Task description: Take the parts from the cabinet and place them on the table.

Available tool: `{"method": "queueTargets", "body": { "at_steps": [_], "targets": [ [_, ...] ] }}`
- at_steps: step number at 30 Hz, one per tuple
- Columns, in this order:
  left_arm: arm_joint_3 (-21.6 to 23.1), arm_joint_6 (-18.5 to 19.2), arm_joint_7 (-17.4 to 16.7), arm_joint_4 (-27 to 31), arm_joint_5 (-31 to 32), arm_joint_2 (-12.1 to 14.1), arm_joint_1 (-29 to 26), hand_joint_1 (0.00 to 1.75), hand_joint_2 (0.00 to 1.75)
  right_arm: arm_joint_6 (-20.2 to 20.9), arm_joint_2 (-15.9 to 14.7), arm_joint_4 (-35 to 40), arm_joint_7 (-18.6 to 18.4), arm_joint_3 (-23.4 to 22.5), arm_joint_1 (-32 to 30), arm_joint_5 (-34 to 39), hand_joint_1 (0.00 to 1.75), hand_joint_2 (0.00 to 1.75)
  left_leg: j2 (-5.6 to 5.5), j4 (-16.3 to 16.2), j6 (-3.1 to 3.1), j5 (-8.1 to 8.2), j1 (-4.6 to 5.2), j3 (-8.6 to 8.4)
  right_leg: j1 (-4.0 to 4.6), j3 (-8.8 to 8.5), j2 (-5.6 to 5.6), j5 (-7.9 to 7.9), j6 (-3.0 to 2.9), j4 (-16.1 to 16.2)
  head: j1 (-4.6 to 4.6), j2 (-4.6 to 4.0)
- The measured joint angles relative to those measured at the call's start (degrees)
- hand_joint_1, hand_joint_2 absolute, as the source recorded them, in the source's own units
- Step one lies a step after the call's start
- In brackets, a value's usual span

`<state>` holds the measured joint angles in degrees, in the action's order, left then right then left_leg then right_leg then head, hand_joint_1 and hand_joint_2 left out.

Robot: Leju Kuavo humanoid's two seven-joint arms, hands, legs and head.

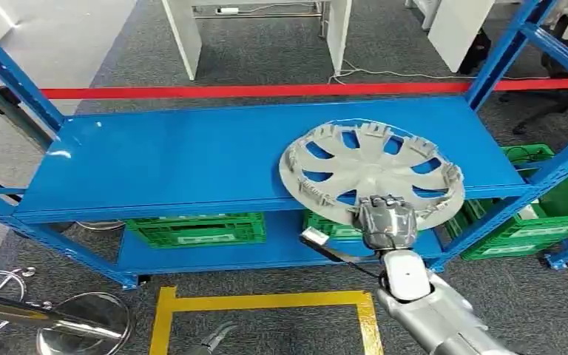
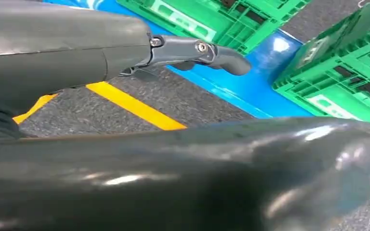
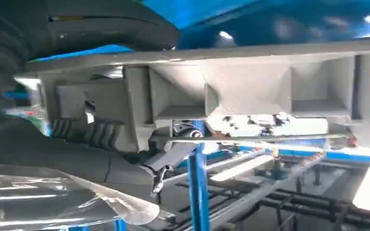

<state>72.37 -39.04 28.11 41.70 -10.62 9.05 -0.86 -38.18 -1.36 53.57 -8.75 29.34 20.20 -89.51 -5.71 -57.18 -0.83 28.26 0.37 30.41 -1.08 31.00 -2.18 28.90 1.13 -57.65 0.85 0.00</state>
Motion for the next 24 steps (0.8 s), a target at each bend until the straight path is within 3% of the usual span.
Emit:
{"method": "queueTargets", "body": {
  "at_steps": [5,9,15,24],
  "targets": [
    [-0.15,0.00,-0.24,0.68,0.07,0.26,-0.18,0.00,0.00,-0.35,0.50,13.30,5.78,-1.08,-3.82,0.59,1.75,1.75,-0.02,0.00,0.00,0.00,-0.01,0.17,0.01,0.18,0.05,0.00,0.00,-0.01,0.02,0.00],
    [-0.20,0.00,-0.24,1.12,0.07,0.44,-0.22,0.00,0.00,-1.01,0.77,19.29,7.63,-1.29,-4.75,0.88,1.75,1.75,-0.01,0.00,0.00,0.00,-0.02,0.17,0.01,0.18,0.03,0.00,0.00,-0.01,0.02,0.00],
    [-0.26,0.07,-0.20,1.40,-0.87,0.66,-0.46,0.00,0.00,-0.99,1.25,28.31,13.29,-2.21,-6.63,1.53,1.75,1.75,0.00,-0.02,0.00,0.00,-0.02,0.19,-0.02,0.18,-0.02,0.00,0.01,-0.01,0.02,0.00],
    [-0.17,2.77,-0.13,1.38,-3.49,0.87,-0.52,0.00,0.00,-0.96,1.27,33.68,14.24,-1.51,-6.55,0.50,1.75,1.75,0.00,-0.05,0.00,0.00,-0.02,0.19,-0.01,0.17,0.00,0.00,0.01,-0.01,0.02,0.00]
  ]
}}
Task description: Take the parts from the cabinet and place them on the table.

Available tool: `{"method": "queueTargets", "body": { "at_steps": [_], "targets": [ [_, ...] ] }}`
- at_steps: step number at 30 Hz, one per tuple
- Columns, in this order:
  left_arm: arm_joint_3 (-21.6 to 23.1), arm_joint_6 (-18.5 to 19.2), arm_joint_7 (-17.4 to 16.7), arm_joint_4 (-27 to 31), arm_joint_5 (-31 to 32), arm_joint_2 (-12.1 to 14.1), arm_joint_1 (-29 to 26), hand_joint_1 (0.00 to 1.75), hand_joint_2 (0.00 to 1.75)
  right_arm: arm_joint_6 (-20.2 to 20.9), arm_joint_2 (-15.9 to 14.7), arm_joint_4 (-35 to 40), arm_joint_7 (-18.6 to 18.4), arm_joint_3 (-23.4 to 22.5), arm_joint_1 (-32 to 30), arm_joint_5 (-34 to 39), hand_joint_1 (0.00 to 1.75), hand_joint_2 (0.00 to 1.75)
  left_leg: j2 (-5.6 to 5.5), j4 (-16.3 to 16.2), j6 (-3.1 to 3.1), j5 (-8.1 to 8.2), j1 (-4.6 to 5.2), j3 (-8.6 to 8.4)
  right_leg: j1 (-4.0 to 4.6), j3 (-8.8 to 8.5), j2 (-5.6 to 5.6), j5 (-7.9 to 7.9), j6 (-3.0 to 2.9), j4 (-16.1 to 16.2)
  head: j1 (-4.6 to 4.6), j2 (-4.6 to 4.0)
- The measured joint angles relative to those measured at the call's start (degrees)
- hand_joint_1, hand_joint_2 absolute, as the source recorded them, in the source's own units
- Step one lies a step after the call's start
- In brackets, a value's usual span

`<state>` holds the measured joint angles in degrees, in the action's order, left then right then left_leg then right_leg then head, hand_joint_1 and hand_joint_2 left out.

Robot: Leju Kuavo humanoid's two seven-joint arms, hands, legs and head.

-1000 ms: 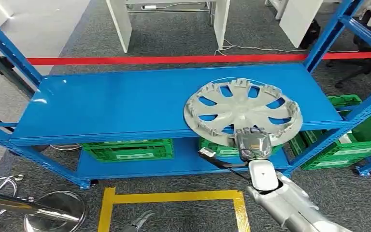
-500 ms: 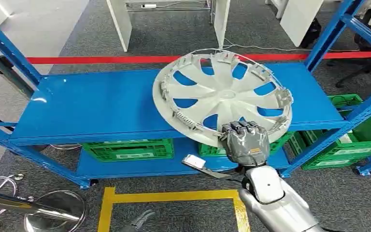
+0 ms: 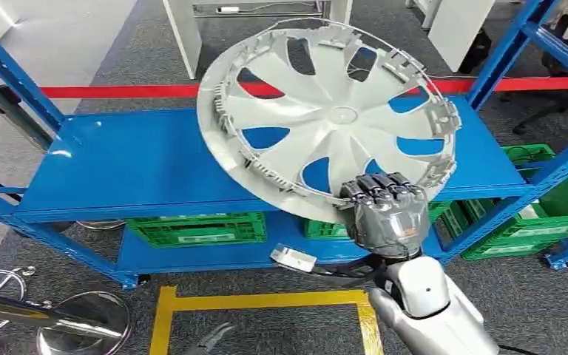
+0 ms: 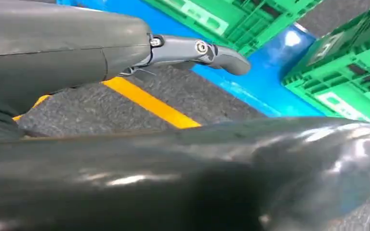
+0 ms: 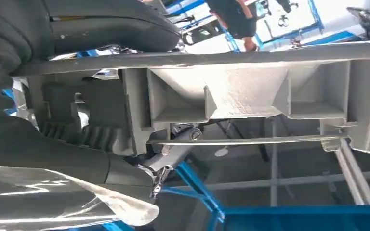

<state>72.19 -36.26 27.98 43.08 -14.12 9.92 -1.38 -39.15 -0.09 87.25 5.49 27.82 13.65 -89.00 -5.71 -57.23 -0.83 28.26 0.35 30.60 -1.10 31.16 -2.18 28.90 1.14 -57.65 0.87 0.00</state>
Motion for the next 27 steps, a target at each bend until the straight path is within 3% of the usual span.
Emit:
{"method": "queueTargets", "body": {
  "at_steps": [10,21,27],
  "targets": [
    [0.07,1.69,0.00,-0.57,-1.58,-0.33,0.49,0.00,0.00,0.02,-1.57,-3.30,-0.09,5.38,2.08,-0.89,1.75,1.75,0.00,-0.02,0.00,0.00,0.00,0.01,0.01,0.00,0.01,-0.01,0.00,0.00,0.00,0.00],
    [0.13,1.90,0.04,-0.83,-1.58,-0.44,0.66,0.00,0.00,0.02,-2.32,-4.44,-0.55,6.76,2.82,-0.72,1.75,1.75,0.00,-0.02,0.00,0.00,0.00,0.02,0.00,0.00,0.00,-0.01,0.00,0.00,0.00,0.00],
    [0.26,3.22,0.28,-2.10,-1.75,-0.92,1.13,0.00,0.00,0.02,-4.83,-6.62,-1.82,12.87,7.06,-0.65,1.75,1.75,0.01,-0.14,0.00,0.00,0.02,0.02,-0.01,0.00,-0.02,-0.07,0.08,0.01,0.00,0.00]
  ]
}}
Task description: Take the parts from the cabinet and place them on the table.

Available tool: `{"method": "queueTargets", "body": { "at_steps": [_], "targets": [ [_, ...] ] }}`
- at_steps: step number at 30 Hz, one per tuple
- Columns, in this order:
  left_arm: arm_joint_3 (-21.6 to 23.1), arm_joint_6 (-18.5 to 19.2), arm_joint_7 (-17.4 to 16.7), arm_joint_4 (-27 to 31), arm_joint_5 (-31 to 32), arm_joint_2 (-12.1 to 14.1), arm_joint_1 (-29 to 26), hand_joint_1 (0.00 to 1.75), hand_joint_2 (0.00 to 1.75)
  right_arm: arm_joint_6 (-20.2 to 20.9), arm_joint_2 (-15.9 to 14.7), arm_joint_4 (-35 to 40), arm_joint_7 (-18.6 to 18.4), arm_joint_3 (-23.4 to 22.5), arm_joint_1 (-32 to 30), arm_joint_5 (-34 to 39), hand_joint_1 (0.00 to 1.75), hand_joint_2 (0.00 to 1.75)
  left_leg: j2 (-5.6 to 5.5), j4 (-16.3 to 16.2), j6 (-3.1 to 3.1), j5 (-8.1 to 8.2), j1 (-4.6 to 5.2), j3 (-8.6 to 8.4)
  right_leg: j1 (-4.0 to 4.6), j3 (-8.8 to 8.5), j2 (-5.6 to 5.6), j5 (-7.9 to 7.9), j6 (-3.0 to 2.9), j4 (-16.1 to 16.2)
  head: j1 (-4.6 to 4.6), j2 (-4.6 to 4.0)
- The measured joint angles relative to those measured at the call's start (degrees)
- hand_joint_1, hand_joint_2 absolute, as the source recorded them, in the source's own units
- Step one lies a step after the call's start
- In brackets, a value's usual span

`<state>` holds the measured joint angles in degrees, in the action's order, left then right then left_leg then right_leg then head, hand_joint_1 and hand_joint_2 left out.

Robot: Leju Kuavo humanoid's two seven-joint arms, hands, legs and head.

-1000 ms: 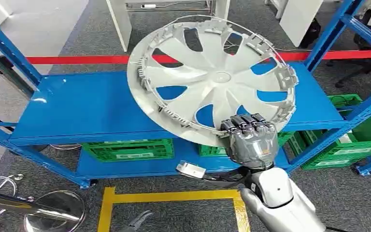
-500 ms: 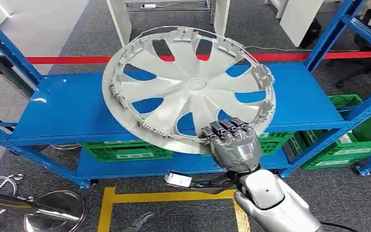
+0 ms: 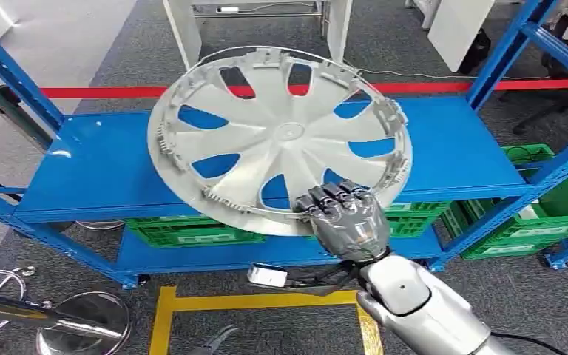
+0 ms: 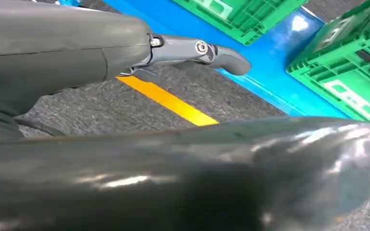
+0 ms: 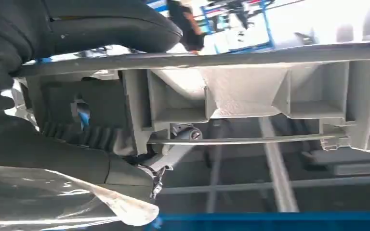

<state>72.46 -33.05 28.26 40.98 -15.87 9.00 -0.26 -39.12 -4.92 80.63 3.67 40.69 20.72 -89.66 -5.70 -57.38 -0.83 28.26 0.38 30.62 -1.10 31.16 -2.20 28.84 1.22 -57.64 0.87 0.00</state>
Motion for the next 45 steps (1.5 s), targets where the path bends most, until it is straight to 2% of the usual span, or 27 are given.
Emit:
{"method": "queueTargets", "body": {
  "at_steps": [9,12,15,16,17,18,20,21,22,23,25,26,27,29,30,31,32,33,35,36,37,38,39,40,41,42,45],
  "targets": [
    [-0.04,-1.42,-0.07,-1.29,0.46,-0.24,0.27,0.00,0.00,0.00,-2.12,-0.61,-1.09,5.29,2.64,0.20,1.75,1.75,-0.01,-0.48,-0.19,0.12,0.03,0.25,-0.04,0.03,0.00,-0.06,0.18,0.00,0.02,0.00],
    [-0.13,-2.06,-0.35,-1.51,0.68,-0.22,0.29,0.00,0.00,0.00,-2.97,-0.59,-1.11,5.99,3.15,0.35,1.75,1.75,-0.01,-0.87,-0.37,0.20,0.04,0.53,-0.07,0.11,-0.02,-0.16,0.57,0.02,0.00,0.00],
    [-0.35,-2.56,-0.94,-1.71,1.14,-0.20,0.36,0.00,0.00,0.00,-3.89,-0.02,-1.22,6.61,3.30,0.42,1.75,1.75,0.12,-0.82,-1.26,-0.40,0.04,0.70,-0.14,0.14,-0.30,-0.77,1.41,0.26,0.02,0.00],
    [-0.41,-2.64,-1.20,-1.75,1.35,-0.24,0.40,0.00,0.00,0.00,-4.28,0.30,-1.27,6.74,3.34,0.44,1.75,1.75,0.57,0.08,-1.75,-1.03,-0.56,0.49,-0.09,0.37,0.03,-0.02,1.51,-0.03,-0.02,0.00],
    [-0.50,-2.75,-1.42,-1.79,1.57,-0.24,0.46,0.00,0.00,0.00,-4.61,0.54,-1.36,6.91,3.56,0.46,1.75,1.75,0.83,0.23,-1.97,-1.32,-0.47,0.56,0.02,1.35,1.10,1.32,1.58,-1.25,-0.15,0.00],
    [-0.61,-2.86,-1.59,-1.86,1.68,-0.24,0.48,0.00,0.00,0.02,-4.94,0.70,-1.36,7.06,3.93,0.46,1.75,1.75,0.98,0.20,-2.17,-1.45,-0.47,0.87,0.03,2.85,1.48,3.69,1.57,-4.77,-0.39,0.00],
    [-1.03,-2.97,-2.03,-1.99,1.97,-0.31,0.43,0.00,0.00,0.11,-5.53,0.98,-1.36,7.41,4.09,0.44,1.75,1.75,1.45,0.07,-2.19,-1.61,-0.42,1.35,-0.01,6.85,1.60,7.79,1.79,-14.22,-0.31,0.00],
    [-1.16,-2.91,-1.97,-2.10,2.19,-0.24,0.46,0.00,0.00,0.22,-5.82,1.03,-1.36,7.61,4.12,0.48,1.75,1.75,1.56,-0.01,-2.09,-1.70,-0.42,1.53,-0.01,8.09,1.61,8.32,1.88,-17.12,-0.35,0.00],
    [-1.24,-2.45,-1.58,-2.29,2.36,-0.06,0.54,0.00,0.00,0.37,-6.10,1.03,-1.36,7.78,4.14,0.50,1.75,1.75,1.61,-0.10,-2.02,-1.74,-0.44,1.64,-0.03,8.09,1.62,7.45,1.91,-17.40,-0.33,0.00],
    [-1.36,-1.99,-1.11,-2.49,2.49,0.13,0.61,0.00,0.00,0.68,-6.32,1.18,-1.36,7.92,4.21,0.63,1.75,1.75,1.61,-0.22,-1.98,-1.76,-0.47,1.71,-0.04,6.80,1.62,5.35,1.90,-15.15,-0.35,0.00],
    [-1.62,-1.42,-0.41,-2.98,2.49,0.37,0.80,0.00,0.00,1.16,-6.67,1.66,-1.36,8.25,4.52,0.72,1.75,1.75,1.59,-0.76,-1.72,-1.66,-0.57,1.92,-0.11,1.67,1.53,0.13,1.72,-5.24,-0.35,0.00],
    [-1.77,-1.25,-0.20,-3.22,2.49,0.50,0.89,0.00,0.00,1.18,-6.86,1.88,-1.36,8.40,4.72,0.77,1.75,1.75,1.52,-1.01,-1.38,-1.65,-0.57,2.31,-0.15,0.19,0.83,0.96,1.65,-2.23,-0.31,0.00],
    [-1.92,-1.22,-0.11,-3.46,2.38,0.59,1.19,0.00,0.00,1.29,-6.91,2.14,-1.36,8.57,4.93,0.81,1.75,1.75,1.43,-1.41,-0.88,-1.80,-0.35,3.04,-0.01,-0.57,0.30,0.54,1.53,-1.60,-0.37,0.00],
    [-2.54,-1.18,-0.02,-3.92,2.12,0.61,1.09,0.00,0.00,1.51,-7.13,3.04,-1.53,8.83,5.15,0.87,1.75,1.75,1.17,-1.55,-0.02,-2.40,-0.38,3.65,0.05,0.01,0.60,0.73,1.17,-1.32,-0.31,0.00],
    [-2.86,-1.16,-0.02,-4.22,2.03,0.59,1.08,0.00,0.00,1.68,-7.15,3.32,-1.66,8.94,5.18,0.85,1.75,1.75,1.09,-1.54,0.41,-2.68,-0.42,3.94,0.16,0.32,0.65,0.66,0.78,-1.48,-0.22,0.00],
    [-3.02,-1.14,0.04,-4.57,1.84,0.63,1.05,0.00,0.00,1.90,-7.17,3.54,-1.75,9.08,5.21,0.83,1.75,1.75,1.16,-1.76,0.65,-2.42,-0.40,4.26,-0.27,0.68,1.17,0.25,0.02,-1.05,-0.35,0.00],
    [-3.30,-1.14,0.13,-4.77,1.57,0.59,1.08,0.00,0.00,2.03,-7.26,3.78,-1.90,9.18,5.24,0.72,1.75,1.75,3.02,-2.77,1.04,-0.84,-0.36,4.66,-0.24,0.84,1.52,-0.09,-0.48,-1.03,-0.07,0.00],
    [-3.54,-1.11,0.18,-4.92,1.57,0.57,1.11,0.00,0.00,2.05,-7.32,4.06,-2.08,9.25,5.26,0.68,1.75,1.75,4.09,-5.46,1.36,1.67,-0.44,5.52,-0.17,1.18,1.71,-0.36,-0.91,-1.04,0.26,0.00],
    [-4.35,-1.11,0.22,-5.34,1.55,0.55,1.34,0.00,0.00,2.05,-7.63,4.41,-2.16,9.36,5.25,0.50,1.75,1.75,4.85,-14.33,1.79,6.95,-0.70,8.31,0.09,1.95,2.56,-0.90,-1.40,-1.08,0.33,0.00],
    [-4.39,-1.11,0.24,-5.49,1.55,0.48,1.46,0.00,0.00,2.05,-7.78,4.63,-2.16,9.43,5.25,0.50,1.75,1.75,4.91,-17.74,1.91,8.24,-0.78,9.10,0.18,2.35,2.92,-1.18,-1.45,-1.09,0.33,0.00],
    [-4.42,-1.11,0.26,-5.60,1.55,0.44,1.47,0.00,0.00,2.08,-7.85,4.70,-2.16,9.56,5.25,0.50,1.75,1.75,4.92,-18.58,1.90,7.93,-0.82,8.81,0.28,2.68,3.23,-1.47,-1.45,-1.10,0.35,0.00],
    [-4.48,-1.11,0.26,-5.71,1.55,0.44,1.47,0.00,0.00,2.08,-7.93,4.81,-2.16,9.67,5.24,0.50,1.75,1.75,4.93,-17.15,1.81,6.38,-0.83,7.44,0.37,3.05,3.46,-1.78,-1.44,-1.12,0.37,0.00],
    [-4.61,-1.11,0.26,-5.82,1.55,0.44,1.47,0.00,0.00,2.10,-8.04,4.94,-2.16,9.75,5.25,0.50,1.75,1.75,4.94,-13.72,1.60,4.26,-0.82,5.18,0.46,3.37,3.60,-2.05,-1.41,-1.13,0.35,0.00],
    [-4.81,-1.18,0.33,-5.88,1.55,0.44,1.48,0.00,0.00,2.21,-8.15,5.24,-2.21,9.84,5.26,0.50,1.75,1.75,4.98,-8.79,1.28,2.23,-0.78,2.18,0.54,3.57,3.73,-2.30,-1.32,-1.14,0.35,0.00],
    [-5.18,-1.22,0.48,-5.99,1.55,0.44,1.50,0.00,0.00,2.40,-8.26,5.68,-2.23,9.88,5.27,0.50,1.75,1.75,5.13,-3.16,0.77,1.14,-0.66,-1.13,0.58,3.74,3.86,-2.59,-1.10,-1.14,0.35,0.00],
    [-5.62,-1.31,0.61,-6.03,1.57,0.44,1.57,0.00,0.00,2.55,-8.39,6.14,-2.27,9.91,5.32,0.55,1.75,1.75,5.35,-0.74,0.44,2.38,-0.33,-2.60,0.84,4.10,4.02,-2.94,-0.78,-1.13,0.27,0.00],
    [-6.12,-1.62,0.81,-6.06,1.70,0.52,1.53,0.00,0.00,3.19,-8.92,7.19,-2.36,10.19,5.60,0.70,1.75,1.75,5.20,-0.07,-0.11,1.62,0.08,-1.87,0.51,4.60,4.23,-4.33,0.33,-0.81,0.31,0.00]
  ]
}}
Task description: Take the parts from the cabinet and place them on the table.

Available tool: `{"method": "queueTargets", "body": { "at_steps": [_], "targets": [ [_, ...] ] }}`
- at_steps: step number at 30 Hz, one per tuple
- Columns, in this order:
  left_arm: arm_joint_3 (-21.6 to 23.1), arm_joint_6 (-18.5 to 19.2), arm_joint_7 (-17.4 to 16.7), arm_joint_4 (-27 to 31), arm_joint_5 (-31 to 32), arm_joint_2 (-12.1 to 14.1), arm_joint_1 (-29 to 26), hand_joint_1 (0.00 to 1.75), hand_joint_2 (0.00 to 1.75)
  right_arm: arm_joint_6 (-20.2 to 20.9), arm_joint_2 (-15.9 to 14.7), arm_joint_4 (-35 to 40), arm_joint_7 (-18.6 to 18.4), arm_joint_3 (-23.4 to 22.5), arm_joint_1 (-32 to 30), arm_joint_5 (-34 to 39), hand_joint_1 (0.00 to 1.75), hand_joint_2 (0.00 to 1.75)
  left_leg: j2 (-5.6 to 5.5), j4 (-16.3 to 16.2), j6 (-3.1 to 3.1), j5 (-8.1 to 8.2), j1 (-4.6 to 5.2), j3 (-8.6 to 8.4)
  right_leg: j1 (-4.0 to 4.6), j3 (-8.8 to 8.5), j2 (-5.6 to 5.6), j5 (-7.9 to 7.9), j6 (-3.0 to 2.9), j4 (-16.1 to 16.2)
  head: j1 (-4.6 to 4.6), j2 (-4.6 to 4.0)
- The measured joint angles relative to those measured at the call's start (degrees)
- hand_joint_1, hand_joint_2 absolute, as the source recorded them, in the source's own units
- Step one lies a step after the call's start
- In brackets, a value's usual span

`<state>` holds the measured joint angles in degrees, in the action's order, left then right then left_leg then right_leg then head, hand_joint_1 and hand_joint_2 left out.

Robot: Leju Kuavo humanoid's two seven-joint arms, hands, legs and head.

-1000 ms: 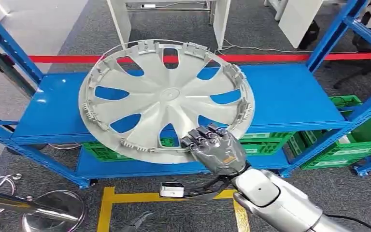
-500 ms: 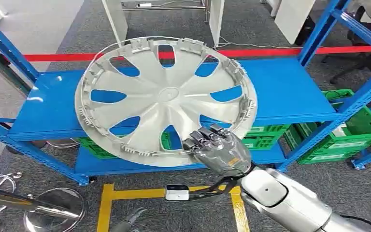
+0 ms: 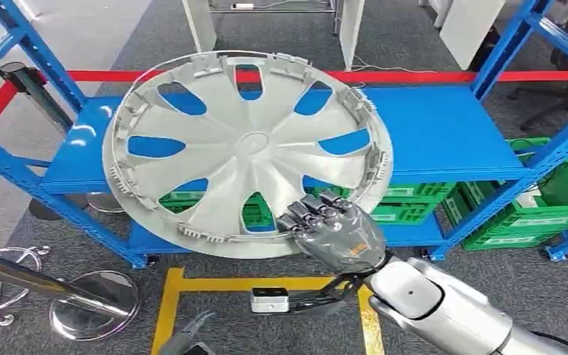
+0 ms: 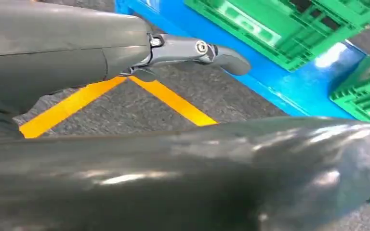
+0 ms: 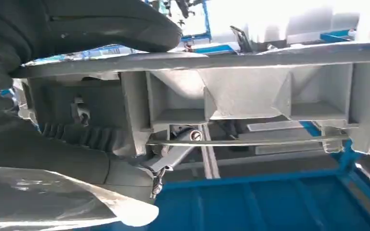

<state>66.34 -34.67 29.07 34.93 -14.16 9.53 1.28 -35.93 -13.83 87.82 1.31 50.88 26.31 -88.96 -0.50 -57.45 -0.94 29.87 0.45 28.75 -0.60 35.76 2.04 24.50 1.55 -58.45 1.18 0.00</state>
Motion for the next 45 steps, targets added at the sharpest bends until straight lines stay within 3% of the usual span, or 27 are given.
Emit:
{"method": "queueTargets", "body": {
  "at_steps": [1,3,5,6,7,9,11,13,16,17,19,21,23,24,26,28,31,32,34,36,37,39,41,42,43,44,45],
  "targets": [
    [-0.20,-0.13,0.07,0.00,0.22,0.02,-0.15,0.00,0.00,0.13,-0.29,0.42,0.00,0.11,0.02,0.09,1.75,1.75,0.01,0.46,-0.41,-0.74,-0.10,0.42,0.08,0.11,-0.01,-0.40,0.42,0.13,0.02,0.00],
    [-1.16,-0.59,0.33,-0.04,1.07,0.09,-0.03,0.00,0.00,0.44,-1.36,1.29,0.00,0.53,0.25,0.35,1.75,1.75,0.22,0.88,-1.26,-2.04,-0.51,1.33,-0.04,1.81,-1.20,4.03,1.01,-2.38,-0.22,0.00],
    [-1.66,-0.79,0.37,-0.09,1.38,0.13,0.15,0.00,0.00,0.63,-2.21,1.95,0.02,0.88,0.46,0.37,1.75,1.75,0.19,0.76,-1.56,-3.05,-0.40,2.75,-0.08,4.16,-1.69,9.92,1.26,-10.86,-0.33,0.00],
    [-1.95,-0.79,0.37,-0.09,1.42,0.13,0.10,0.00,0.00,0.79,-2.41,2.17,0.02,1.05,0.45,0.41,1.75,1.75,0.19,0.70,-1.57,-3.61,-0.34,3.53,-0.05,5.29,-1.77,11.85,1.41,-15.29,-0.28,0.00],
    [-2.19,-0.79,0.39,-0.11,1.51,0.09,0.03,0.00,0.00,0.81,-2.63,2.23,0.02,1.18,0.44,0.41,1.75,1.75,0.19,0.66,-1.53,-4.16,-0.32,4.28,-0.06,5.52,-1.79,11.92,1.47,-17.78,-0.28,0.00],
    [-2.41,-0.79,0.39,-0.15,1.55,0.07,0.06,0.00,0.00,0.87,-3.00,2.25,0.02,1.38,0.48,0.41,1.75,1.75,0.18,0.49,-1.31,-5.18,-0.34,5.75,-0.08,2.47,-1.79,7.95,1.49,-15.22,-0.31,0.00],
    [-2.45,-0.79,0.41,-0.17,1.58,0.07,0.07,0.00,0.00,0.90,-3.19,2.45,0.00,1.51,0.63,0.48,1.75,1.75,0.03,0.12,-0.89,-5.96,-0.40,6.84,-0.10,-3.84,-1.88,4.67,1.27,-6.12,-0.31,0.00],
    [-2.49,-0.81,0.42,-0.20,1.57,0.07,0.13,0.00,0.00,0.90,-3.28,2.96,0.00,1.55,0.83,0.50,1.75,1.75,-0.04,-0.59,-0.26,-6.64,-0.09,7.89,-0.01,-9.14,-2.72,7.05,0.88,1.84,-0.15,0.00],
    [-2.52,-0.85,0.50,-0.22,1.68,0.09,0.05,0.00,0.00,0.90,-3.43,3.19,-0.02,1.68,0.83,0.48,1.75,1.75,-0.20,-0.56,0.50,-8.31,-0.15,8.62,0.29,-7.95,-2.55,6.55,-0.03,1.48,-0.26,0.00],
    [-2.52,-0.85,0.50,-0.28,1.84,0.24,-0.01,0.00,0.00,0.96,-3.52,3.19,-0.20,1.71,0.84,0.46,1.75,1.75,-0.24,-0.94,0.78,-7.68,-0.29,9.00,-0.26,-7.17,-2.06,5.82,-0.97,1.77,-0.31,0.00],
    [-2.54,-0.44,0.46,-0.33,2.60,0.04,0.13,0.00,0.00,0.98,-3.76,3.39,-0.46,1.75,0.80,0.39,1.75,1.75,-0.08,-5.56,1.44,-1.57,-0.50,10.68,-0.11,-6.06,-1.72,4.72,-2.01,1.61,0.26,0.00],
    [-2.67,-0.07,0.28,-0.44,3.45,-0.32,0.39,0.00,0.00,0.98,-4.50,3.98,-0.92,1.75,0.72,-0.09,1.75,1.75,-0.03,-14.46,1.94,4.10,-0.81,12.43,0.10,-4.45,-1.38,3.52,-2.14,1.41,0.30,0.00],
    [-3.22,0.18,-0.48,-0.55,3.63,-1.12,0.46,0.00,0.00,0.94,-5.51,4.77,-1.42,1.75,0.26,-0.46,1.75,1.75,-0.02,-18.55,2.11,3.75,-0.91,12.16,0.16,-2.71,-1.07,2.54,-2.07,0.91,0.28,0.00],
    [-3.68,0.20,-1.34,-0.59,4.13,-1.66,0.45,0.00,0.00,0.87,-6.37,5.51,-1.75,1.75,-0.05,-0.66,1.75,1.75,0.00,-17.40,1.98,1.52,-0.92,10.53,0.18,-1.63,-0.97,2.05,-1.93,0.56,0.33,0.00],
    [-4.07,0.15,-2.91,-0.61,4.48,-2.56,0.48,0.00,0.00,0.74,-8.18,7.18,-2.36,1.64,-0.80,-0.72,1.75,1.75,0.01,-9.69,1.30,-1.62,-0.91,4.60,0.26,-0.09,-0.90,1.22,-1.56,0.05,0.28,0.00],
    [-5.07,0.28,-4.17,-0.63,3.35,-3.02,0.42,0.00,0.00,0.70,-9.77,9.16,-2.45,0.90,-1.86,-0.72,1.75,1.75,0.01,-0.43,0.45,1.04,-0.56,-1.47,0.48,0.57,-0.83,0.45,-0.96,-0.15,0.22,0.00],
    [-8.01,3.20,-4.61,-0.90,-1.08,-3.74,0.13,0.00,0.00,0.46,-11.63,11.17,-1.31,-1.18,-3.54,-0.74,1.75,1.75,-0.05,0.45,-0.17,0.31,0.09,-0.68,-0.08,1.01,-0.63,-1.54,0.28,0.59,0.26,0.00],
    [-9.48,4.78,-4.13,-1.11,-3.35,-3.89,-0.24,0.00,0.00,0.22,-12.30,11.78,-0.73,-2.31,-4.31,-0.76,1.75,1.75,0.11,1.54,-0.64,-0.75,-0.40,-0.14,0.02,1.37,-0.71,-1.77,0.61,0.65,0.24,0.00],
    [-12.78,7.06,-3.06,-2.23,-6.76,-4.22,-0.23,0.00,0.00,-0.68,-13.09,12.38,1.23,-4.73,-6.26,-0.81,1.75,1.75,0.37,1.57,-1.56,-2.25,-0.54,1.08,-0.09,3.09,-1.56,4.02,0.96,-2.55,-0.11,0.00],
    [-16.93,8.93,-2.75,-3.56,-9.80,-4.28,-0.19,0.00,0.00,-1.05,-13.31,12.96,2.43,-7.12,-7.58,-0.85,1.75,1.75,0.38,1.53,-1.68,-3.64,-0.44,2.93,-0.15,4.62,-1.71,10.46,1.29,-10.72,-0.18,0.00],
    [-19.03,9.79,-2.78,-4.24,-11.04,-4.31,-0.16,0.00,0.00,-1.03,-13.49,13.20,2.69,-7.88,-8.01,-0.85,1.75,1.75,0.39,1.39,-1.66,-4.47,-0.39,4.05,-0.14,5.16,-1.73,11.84,1.44,-14.79,-0.26,0.00],
    [-22.53,10.36,-2.84,-5.55,-12.72,-4.33,-0.16,0.00,0.00,-0.87,-13.60,13.45,2.71,-8.79,-8.37,-0.85,1.75,1.75,0.40,1.12,-1.41,-5.86,-0.39,6.18,-0.15,3.65,-1.75,8.51,1.54,-16.61,-0.22,0.00],
    [-25.54,10.62,-2.84,-6.58,-13.77,-4.37,-0.18,0.00,0.00,-0.79,-13.77,13.97,2.29,-9.24,-8.42,-0.83,1.75,1.75,0.42,0.58,-0.98,-7.08,-0.50,8.12,-0.17,-1.60,-1.76,4.37,1.51,-10.79,-0.22,0.00],
    [-26.65,10.73,-2.73,-6.91,-14.03,-4.35,-0.11,0.00,0.00,-0.72,-13.84,14.23,2.01,-9.27,-8.37,-0.83,1.75,1.75,0.39,0.10,-0.70,-7.68,-0.49,8.90,-0.28,-5.61,-1.90,4.88,1.52,-5.48,-0.24,0.00],
    [-27.94,10.75,-2.67,-7.19,-14.23,-4.22,-0.09,0.00,0.00,-0.57,-13.95,14.54,1.73,-9.27,-8.17,-0.83,1.75,1.75,0.31,-0.30,-0.38,-8.00,-0.09,9.67,-0.14,-10.13,-2.02,7.00,1.47,0.05,-0.31,0.00],
    [-29.47,10.80,-2.60,-7.56,-14.56,-4.13,-0.05,0.00,0.00,-0.17,-14.03,15.00,1.31,-9.31,-8.02,-0.81,1.75,1.75,0.24,-0.63,-0.15,-8.75,-0.05,10.06,-0.15,-11.35,-2.22,8.59,0.92,3.19,-0.20,0.00],
    [-30.54,10.80,-2.58,-7.94,-14.60,-3.91,0.04,0.00,0.00,-0.02,-14.06,15.04,0.94,-9.27,-8.07,-0.85,1.75,1.75,0.25,-0.57,0.00,-9.52,-0.10,10.32,0.01,-10.50,-2.25,8.46,0.70,2.78,-0.24,0.00]
  ]
}}
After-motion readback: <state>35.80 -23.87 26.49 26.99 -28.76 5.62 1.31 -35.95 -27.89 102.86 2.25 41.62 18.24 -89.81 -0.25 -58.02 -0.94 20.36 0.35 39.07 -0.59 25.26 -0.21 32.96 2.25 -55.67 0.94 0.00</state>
